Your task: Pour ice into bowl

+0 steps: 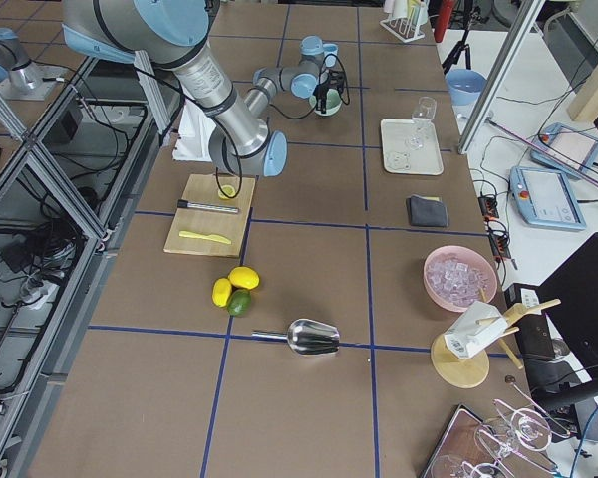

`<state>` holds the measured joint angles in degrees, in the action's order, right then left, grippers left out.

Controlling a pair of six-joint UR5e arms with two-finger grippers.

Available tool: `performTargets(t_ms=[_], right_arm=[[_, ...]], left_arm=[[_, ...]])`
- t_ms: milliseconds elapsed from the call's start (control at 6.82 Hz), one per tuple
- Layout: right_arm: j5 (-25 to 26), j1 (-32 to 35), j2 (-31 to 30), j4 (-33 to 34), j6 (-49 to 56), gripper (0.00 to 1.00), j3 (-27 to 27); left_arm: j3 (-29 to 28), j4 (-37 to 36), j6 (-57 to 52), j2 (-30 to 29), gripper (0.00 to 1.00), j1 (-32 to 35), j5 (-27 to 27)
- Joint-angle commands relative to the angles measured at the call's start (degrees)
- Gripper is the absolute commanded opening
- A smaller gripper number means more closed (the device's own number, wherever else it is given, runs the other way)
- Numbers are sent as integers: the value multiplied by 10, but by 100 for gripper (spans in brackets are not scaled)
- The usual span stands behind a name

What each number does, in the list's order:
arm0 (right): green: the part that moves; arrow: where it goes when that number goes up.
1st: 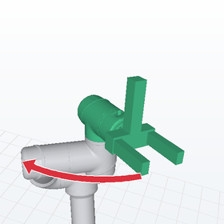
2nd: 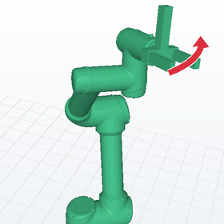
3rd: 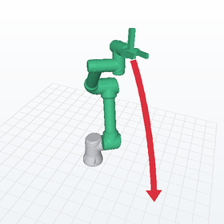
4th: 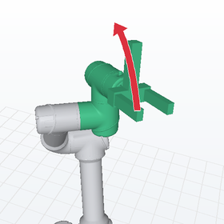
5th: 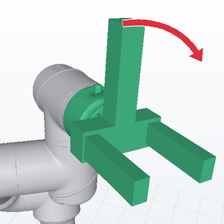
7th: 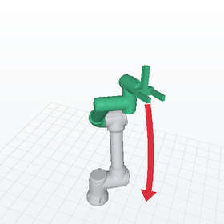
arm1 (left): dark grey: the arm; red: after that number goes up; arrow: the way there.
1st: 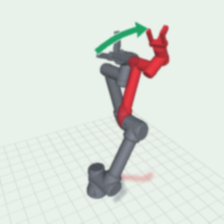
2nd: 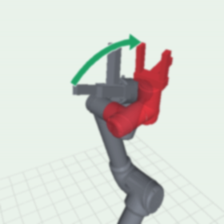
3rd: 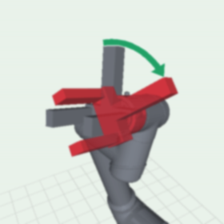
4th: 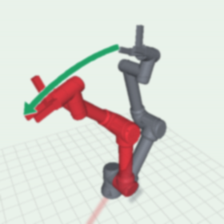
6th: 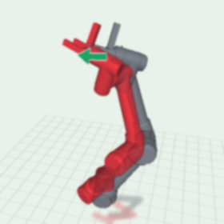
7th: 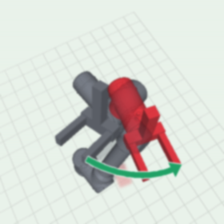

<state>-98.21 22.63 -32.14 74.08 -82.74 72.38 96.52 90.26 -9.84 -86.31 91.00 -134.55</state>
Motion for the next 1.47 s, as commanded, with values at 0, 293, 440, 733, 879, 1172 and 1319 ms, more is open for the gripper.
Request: performTargets(t_ms=[0, 293, 440, 733, 879, 1172, 1319], right_arm=[[6, 1, -1, 11, 1, 100, -4], [-22, 46, -10, 63, 13, 100, 35], [-76, 93, -47, 140, 81, 100, 117], [-166, 214, -203, 263, 280, 100, 318], [-221, 292, -283, 285, 410, 100, 384], [-291, 441, -456, 287, 649, 100, 442], [-301, 511, -541, 284, 767, 100, 442]], left_arm=[[1, 1, 0, 0, 100, 0, -4], [0, 15, -1, 1, 100, -8, -2], [0, 16, 0, 1, 100, -26, -2], [5, 17, 0, 1, 100, -26, -4], [4, 45, 2, 0, 100, -26, -4], [1, 114, 3, 0, 100, -26, -4], [5, 117, 4, -2, 100, -26, -4]])
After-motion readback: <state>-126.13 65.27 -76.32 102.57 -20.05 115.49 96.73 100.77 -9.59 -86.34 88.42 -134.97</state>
